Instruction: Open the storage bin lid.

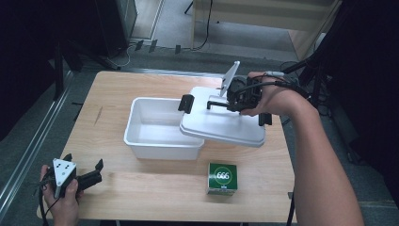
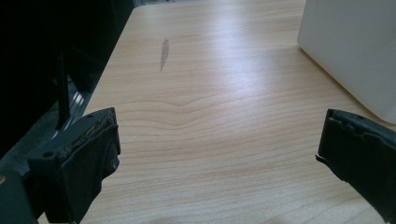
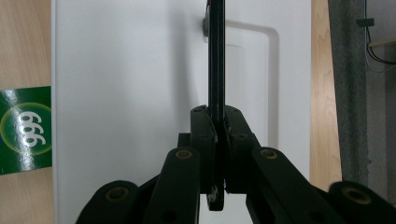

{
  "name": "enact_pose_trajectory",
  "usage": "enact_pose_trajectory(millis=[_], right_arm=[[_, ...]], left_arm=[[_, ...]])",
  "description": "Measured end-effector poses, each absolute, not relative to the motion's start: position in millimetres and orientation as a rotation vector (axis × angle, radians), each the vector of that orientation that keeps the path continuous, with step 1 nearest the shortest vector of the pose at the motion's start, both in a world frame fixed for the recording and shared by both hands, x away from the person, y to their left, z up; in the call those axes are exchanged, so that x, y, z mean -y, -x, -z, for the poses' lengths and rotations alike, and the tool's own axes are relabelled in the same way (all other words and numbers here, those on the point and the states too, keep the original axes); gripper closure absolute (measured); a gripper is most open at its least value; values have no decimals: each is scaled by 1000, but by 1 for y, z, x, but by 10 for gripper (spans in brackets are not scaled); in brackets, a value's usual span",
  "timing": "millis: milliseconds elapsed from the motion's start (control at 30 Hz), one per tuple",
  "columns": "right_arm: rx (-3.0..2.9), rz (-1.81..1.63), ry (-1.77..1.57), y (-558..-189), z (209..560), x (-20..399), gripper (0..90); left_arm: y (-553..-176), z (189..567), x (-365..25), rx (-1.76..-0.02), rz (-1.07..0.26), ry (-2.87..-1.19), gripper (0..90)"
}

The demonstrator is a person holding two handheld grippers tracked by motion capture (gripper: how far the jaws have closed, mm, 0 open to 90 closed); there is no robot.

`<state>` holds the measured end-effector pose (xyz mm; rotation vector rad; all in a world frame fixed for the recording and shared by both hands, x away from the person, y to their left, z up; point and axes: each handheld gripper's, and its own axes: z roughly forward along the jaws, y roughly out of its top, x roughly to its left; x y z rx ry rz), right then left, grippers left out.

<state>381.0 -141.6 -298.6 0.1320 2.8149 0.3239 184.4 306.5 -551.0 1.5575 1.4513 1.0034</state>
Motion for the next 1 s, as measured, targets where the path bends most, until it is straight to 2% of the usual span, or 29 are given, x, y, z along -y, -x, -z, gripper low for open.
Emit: enact_pose_trajectory(millis=[500, 1000], right_arm=[[-2798, -328, -189, -381, 301, 176, 851], [-2790, -342, -228, -380, 301, 194, 851]], left_arm=[[-184, 551, -306, -1450, -1007, -1559, 0], [-184, 551, -306, -1450, -1010, -1557, 0]])
